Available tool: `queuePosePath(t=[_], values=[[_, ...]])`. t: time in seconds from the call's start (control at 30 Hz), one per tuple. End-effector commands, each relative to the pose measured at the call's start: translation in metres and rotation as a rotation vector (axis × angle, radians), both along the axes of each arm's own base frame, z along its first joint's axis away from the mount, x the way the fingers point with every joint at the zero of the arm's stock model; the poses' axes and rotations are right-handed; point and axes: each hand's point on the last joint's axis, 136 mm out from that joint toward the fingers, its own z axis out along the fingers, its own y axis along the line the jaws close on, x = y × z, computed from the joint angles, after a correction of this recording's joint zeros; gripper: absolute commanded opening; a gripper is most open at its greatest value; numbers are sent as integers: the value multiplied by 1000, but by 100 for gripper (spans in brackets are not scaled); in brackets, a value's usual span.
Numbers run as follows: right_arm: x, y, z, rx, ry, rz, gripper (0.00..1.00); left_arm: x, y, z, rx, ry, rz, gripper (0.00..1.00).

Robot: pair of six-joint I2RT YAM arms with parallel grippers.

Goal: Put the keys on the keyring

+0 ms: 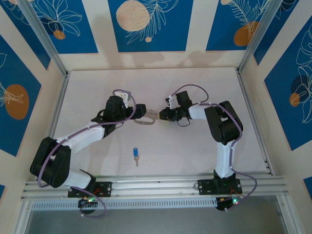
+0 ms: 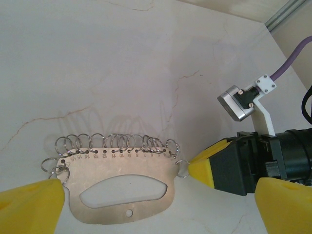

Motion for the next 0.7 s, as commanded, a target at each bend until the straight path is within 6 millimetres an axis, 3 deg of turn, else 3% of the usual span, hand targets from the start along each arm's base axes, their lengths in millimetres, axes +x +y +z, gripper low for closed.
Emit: queuePosePath(t=[0.0, 0.67], values=[[-2, 4, 7, 25, 12, 9, 24, -2, -4, 1, -19, -7, -15, 100], [-2, 12, 19, 76, 27, 12, 22, -5, -2, 0, -11, -8, -15, 100]])
